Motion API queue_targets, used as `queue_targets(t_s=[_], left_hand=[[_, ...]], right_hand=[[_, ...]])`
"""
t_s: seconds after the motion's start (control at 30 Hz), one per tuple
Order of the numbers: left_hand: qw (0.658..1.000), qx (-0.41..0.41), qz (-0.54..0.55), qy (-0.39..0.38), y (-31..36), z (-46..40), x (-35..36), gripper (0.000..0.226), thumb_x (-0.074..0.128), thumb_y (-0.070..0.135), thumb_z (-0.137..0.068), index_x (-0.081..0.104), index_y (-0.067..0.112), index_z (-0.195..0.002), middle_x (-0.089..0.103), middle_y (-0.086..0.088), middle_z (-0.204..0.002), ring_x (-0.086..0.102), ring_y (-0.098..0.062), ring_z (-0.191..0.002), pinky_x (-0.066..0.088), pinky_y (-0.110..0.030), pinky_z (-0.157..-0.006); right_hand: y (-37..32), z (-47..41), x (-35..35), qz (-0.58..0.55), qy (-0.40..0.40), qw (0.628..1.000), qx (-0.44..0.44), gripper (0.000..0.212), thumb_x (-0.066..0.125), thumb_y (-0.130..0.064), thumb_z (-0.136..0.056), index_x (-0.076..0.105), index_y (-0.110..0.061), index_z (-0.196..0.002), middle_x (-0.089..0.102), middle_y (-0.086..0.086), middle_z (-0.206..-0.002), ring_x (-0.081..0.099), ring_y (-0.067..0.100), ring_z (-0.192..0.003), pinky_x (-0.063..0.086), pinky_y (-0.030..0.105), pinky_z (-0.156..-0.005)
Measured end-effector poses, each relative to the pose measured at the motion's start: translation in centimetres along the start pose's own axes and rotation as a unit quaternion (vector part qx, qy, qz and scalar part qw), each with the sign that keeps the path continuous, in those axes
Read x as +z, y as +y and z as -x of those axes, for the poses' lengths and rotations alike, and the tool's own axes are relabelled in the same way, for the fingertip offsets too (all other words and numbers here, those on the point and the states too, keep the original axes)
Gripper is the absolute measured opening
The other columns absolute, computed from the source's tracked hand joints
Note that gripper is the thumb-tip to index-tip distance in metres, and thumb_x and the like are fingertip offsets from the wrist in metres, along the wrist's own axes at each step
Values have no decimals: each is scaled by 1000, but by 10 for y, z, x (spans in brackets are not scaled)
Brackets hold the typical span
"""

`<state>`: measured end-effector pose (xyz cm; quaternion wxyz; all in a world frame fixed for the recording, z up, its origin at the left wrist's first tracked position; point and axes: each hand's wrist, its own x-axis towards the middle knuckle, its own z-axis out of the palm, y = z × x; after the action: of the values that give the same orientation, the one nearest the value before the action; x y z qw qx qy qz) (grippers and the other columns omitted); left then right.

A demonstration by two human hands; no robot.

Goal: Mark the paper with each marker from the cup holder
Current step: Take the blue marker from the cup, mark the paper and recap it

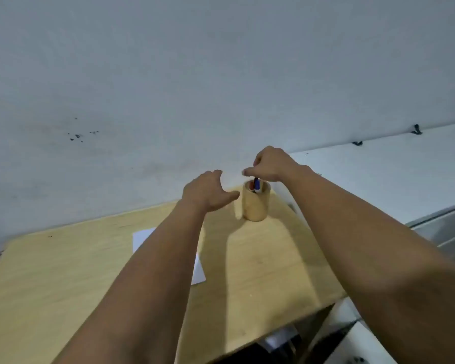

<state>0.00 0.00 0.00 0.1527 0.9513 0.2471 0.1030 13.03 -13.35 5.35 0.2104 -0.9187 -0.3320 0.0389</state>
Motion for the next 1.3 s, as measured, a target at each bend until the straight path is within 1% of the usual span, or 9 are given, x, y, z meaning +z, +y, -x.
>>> queue_targets(t_s=[0.17,0.3,0.4,0.47,0.67,0.87,1.0,1.13,1.3], left_hand=[[989,-26,102,-102,15,-21,54,108,78,58,-76,22,21,-161,45,-3,-156,47,-26,-140,46,-41,-102],[967,-39,228,-109,21,-37,85,90,86,46,-72,41,26,-148,61,2,-138,58,-23,-124,51,-43,-101],[956,-47,278,-77,23,-42,101,77,87,44,-71,50,25,-136,68,3,-123,64,-23,-113,54,-44,-95],[952,-49,296,-63,23,-43,105,75,88,44,-70,52,24,-132,69,3,-119,66,-23,-110,55,-47,-94],[947,-53,311,-57,24,-42,107,75,90,42,-69,53,23,-131,70,2,-121,66,-24,-111,55,-48,-95],[956,-49,280,-74,27,-35,83,95,89,38,-74,39,22,-153,57,-4,-146,55,-25,-132,49,-42,-106],[974,-45,215,-51,18,-23,38,87,81,45,-82,40,21,-154,55,-8,-150,52,-26,-136,46,-41,-109],[980,-46,192,24,-6,-1,-19,61,68,48,-92,54,19,-143,64,-9,-140,60,-27,-127,50,-43,-105],[966,-86,204,133,-57,39,-73,46,50,48,-101,68,15,-125,72,-7,-125,63,-28,-119,47,-36,-99]], right_hand=[[19,-11,13,-13,-84,996,7,43,88,-35,-81,77,-7,-111,76,5,-100,74,26,-103,61,39,-92],[33,-23,31,-53,-69,996,-13,30,84,-20,-84,78,-8,-111,64,-7,-79,68,20,-86,57,31,-77],[40,-30,41,-97,-41,994,-13,37,88,-14,-80,73,-12,-114,65,-1,-86,65,13,-73,53,26,-66],[44,-32,45,-128,-18,992,-6,37,89,-11,-77,68,-17,-107,69,5,-98,70,20,-79,59,34,-72],[47,-28,51,-153,26,988,23,14,88,-8,-76,77,-6,-84,80,12,-87,78,31,-87,66,48,-84],[39,-17,13,-225,122,967,4,18,83,-18,-88,80,-1,-94,77,14,-89,66,20,-80,58,38,-85],[7,-6,-20,-305,189,932,-55,21,74,-28,-99,77,-7,-96,76,7,-84,71,18,-79,56,28,-81],[-33,4,-32,-396,124,904,-104,17,67,-30,-104,73,-15,-111,73,5,-79,77,27,-73,66,41,-86],[-83,35,-2,-366,-44,925,-94,33,52,-15,-106,69,-16,-135,61,3,-89,55,16,-73,53,32,-72]])
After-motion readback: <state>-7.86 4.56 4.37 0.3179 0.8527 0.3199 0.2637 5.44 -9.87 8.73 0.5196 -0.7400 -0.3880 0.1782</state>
